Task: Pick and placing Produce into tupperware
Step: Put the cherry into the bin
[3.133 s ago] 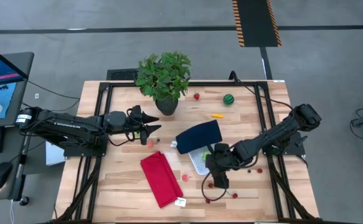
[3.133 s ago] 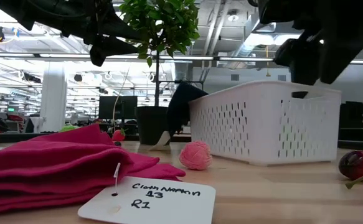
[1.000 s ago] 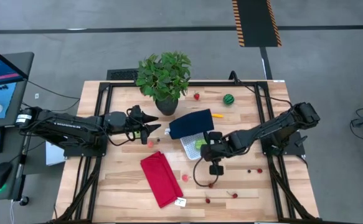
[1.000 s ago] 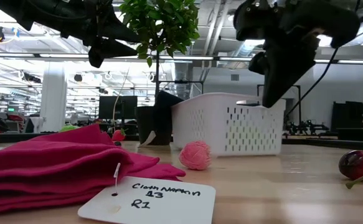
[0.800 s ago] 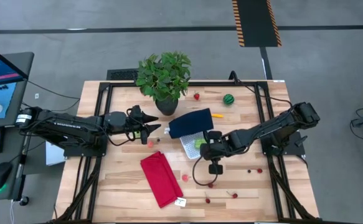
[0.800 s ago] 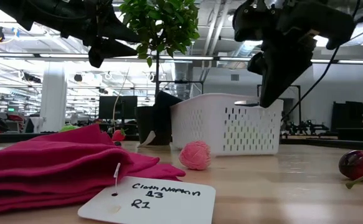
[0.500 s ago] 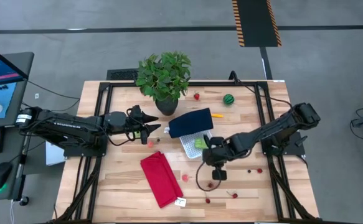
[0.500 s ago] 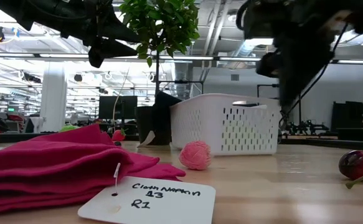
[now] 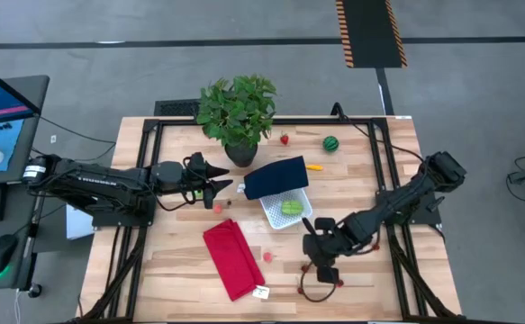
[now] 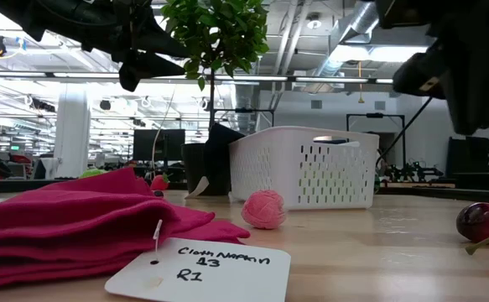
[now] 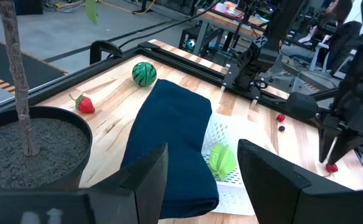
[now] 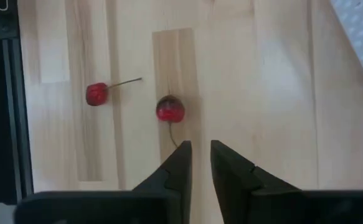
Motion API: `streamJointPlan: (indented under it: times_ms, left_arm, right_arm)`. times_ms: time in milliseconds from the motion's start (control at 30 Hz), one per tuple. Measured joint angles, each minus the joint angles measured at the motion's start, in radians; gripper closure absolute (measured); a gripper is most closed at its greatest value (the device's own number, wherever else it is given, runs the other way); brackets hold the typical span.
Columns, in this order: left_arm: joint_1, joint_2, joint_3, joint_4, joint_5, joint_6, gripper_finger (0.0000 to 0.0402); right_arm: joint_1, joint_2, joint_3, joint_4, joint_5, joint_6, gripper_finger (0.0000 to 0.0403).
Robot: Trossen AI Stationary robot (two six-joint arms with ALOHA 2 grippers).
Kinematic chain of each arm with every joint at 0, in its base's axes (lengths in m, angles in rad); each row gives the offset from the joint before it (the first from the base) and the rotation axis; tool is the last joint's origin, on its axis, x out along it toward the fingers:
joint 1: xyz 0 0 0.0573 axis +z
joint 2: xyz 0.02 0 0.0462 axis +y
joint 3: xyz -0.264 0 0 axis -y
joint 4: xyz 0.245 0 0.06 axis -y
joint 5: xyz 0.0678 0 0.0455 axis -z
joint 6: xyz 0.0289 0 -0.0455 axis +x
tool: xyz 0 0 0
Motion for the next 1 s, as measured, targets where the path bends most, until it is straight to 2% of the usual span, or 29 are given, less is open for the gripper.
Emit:
streamJointPlan:
  times_ms: [200,333,467,833,1000]
  left_arm:
    - [0.000,0.000,0.000,0.000,0.000,-0.010,0.0217]
    - [0.000,0.000,0.000,0.000,0.000,-0.010,0.0217]
    - [0.000,0.000,0.000,-0.001,0.000,-0.010,0.0217]
    - [0.000,0.031,-0.001,0.004,0.000,-0.009,0.0217]
    - [0.000,0.049,0.000,0.028,0.000,-0.009,0.0217]
  right_arm:
    - [0.054,0.005,0.000,0.002,0.084,0.081,0.0249]
    - [0.076,0.027,0.001,0.018,0.090,0.100,0.0197]
    - [0.078,0.084,-0.002,0.038,0.071,0.098,0.0171]
    - [0.078,0.210,0.000,0.062,0.036,0.093,0.0191]
    - [0.078,0.211,0.000,0.069,0.032,0.086,0.0210]
